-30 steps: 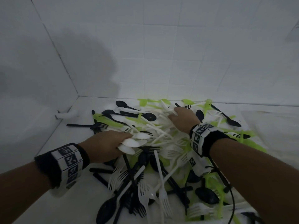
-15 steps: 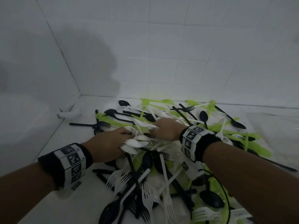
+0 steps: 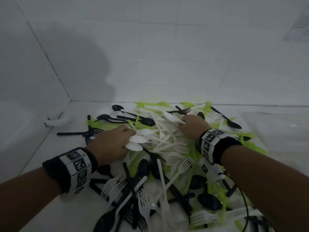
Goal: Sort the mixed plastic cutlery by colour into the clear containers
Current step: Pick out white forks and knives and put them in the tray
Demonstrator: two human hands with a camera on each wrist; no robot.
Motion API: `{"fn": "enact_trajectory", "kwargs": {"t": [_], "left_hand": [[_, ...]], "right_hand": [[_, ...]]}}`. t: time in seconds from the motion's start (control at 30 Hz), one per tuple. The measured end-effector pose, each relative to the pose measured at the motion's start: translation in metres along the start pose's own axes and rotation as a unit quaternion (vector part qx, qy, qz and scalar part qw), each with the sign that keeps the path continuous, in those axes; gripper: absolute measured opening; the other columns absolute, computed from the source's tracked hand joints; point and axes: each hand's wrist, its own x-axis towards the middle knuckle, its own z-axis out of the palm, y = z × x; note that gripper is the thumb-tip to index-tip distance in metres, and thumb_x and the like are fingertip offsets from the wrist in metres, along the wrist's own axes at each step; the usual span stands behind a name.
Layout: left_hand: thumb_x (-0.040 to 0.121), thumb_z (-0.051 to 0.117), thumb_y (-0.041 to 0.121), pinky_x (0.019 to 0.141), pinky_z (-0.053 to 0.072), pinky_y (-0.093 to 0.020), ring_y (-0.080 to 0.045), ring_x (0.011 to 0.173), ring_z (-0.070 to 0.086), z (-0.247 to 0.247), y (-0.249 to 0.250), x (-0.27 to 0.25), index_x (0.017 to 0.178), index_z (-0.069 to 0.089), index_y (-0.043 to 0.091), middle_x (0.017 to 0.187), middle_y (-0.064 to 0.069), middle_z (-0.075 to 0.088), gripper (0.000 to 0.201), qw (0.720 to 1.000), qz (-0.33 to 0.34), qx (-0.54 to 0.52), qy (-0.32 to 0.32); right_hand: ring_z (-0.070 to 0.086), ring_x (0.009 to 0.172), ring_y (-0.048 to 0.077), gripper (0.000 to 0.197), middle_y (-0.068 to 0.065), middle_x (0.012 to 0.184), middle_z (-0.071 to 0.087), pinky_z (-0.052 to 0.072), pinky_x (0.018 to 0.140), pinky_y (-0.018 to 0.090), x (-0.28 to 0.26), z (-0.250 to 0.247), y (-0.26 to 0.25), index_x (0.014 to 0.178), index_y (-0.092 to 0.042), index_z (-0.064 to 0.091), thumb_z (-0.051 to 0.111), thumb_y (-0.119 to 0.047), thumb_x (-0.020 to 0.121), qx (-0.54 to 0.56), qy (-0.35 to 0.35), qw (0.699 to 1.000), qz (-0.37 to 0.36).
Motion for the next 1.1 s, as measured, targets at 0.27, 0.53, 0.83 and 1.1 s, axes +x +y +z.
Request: {"fn": "enact_trajectory", "kwargs": {"t": [0.27, 0.53, 0.83, 1.1], "left_hand": [[0.086, 0.046, 0.063, 0.081, 0.054, -0.037, -0.012, 0.105, 0.059, -0.004, 0.045, 0.010, 0.139, 0.055, 0.028, 0.128, 0.012, 0.053, 0.064, 0.993, 0.114, 0.008, 0.007], [0.042, -0.022, 0.102, 0.107, 0.046, -0.036, -0.012, 0.145, 0.041, 0.003, 0.046, 0.003, 0.161, 0.021, 0.037, 0.168, 0.011, 0.021, 0.143, 0.984, 0.078, 0.140, -0.080], [0.073, 0.018, 0.082, 0.078, 0.055, -0.036, -0.012, 0.091, 0.060, 0.005, 0.033, -0.002, 0.123, 0.059, 0.031, 0.118, 0.011, 0.052, 0.083, 0.988, 0.078, 0.128, -0.028], [0.094, 0.063, 0.028, 0.073, 0.049, -0.035, -0.015, 0.090, 0.058, 0.006, 0.047, -0.015, 0.126, 0.063, 0.023, 0.105, 0.015, 0.051, 0.033, 0.993, 0.093, -0.022, 0.073]], "right_hand": [[0.057, 0.083, 0.022, 0.021, -0.002, 0.087, 0.061, 0.043, 0.071, 0.036, -0.020, -0.005, -0.005, 0.091, -0.022, 0.059, 0.047, -0.033, 0.105, 0.082, 0.023, 0.991, -0.100], [0.057, 0.087, 0.024, 0.023, 0.004, 0.101, 0.065, 0.045, 0.071, 0.035, -0.068, -0.022, 0.024, 0.106, -0.018, 0.060, 0.045, -0.036, 0.104, 0.043, 0.047, 0.997, -0.038], [0.060, 0.074, 0.022, 0.026, 0.001, 0.079, 0.063, 0.043, 0.059, 0.033, -0.125, 0.018, 0.025, 0.084, -0.017, 0.062, 0.049, -0.032, 0.100, 0.000, -0.005, 1.000, -0.028], [0.059, 0.075, 0.017, 0.010, -0.004, 0.082, 0.061, 0.050, 0.063, 0.033, -0.126, 0.018, 0.044, 0.084, -0.023, 0.058, 0.062, -0.031, 0.088, 0.024, 0.022, 0.999, 0.017]]}}
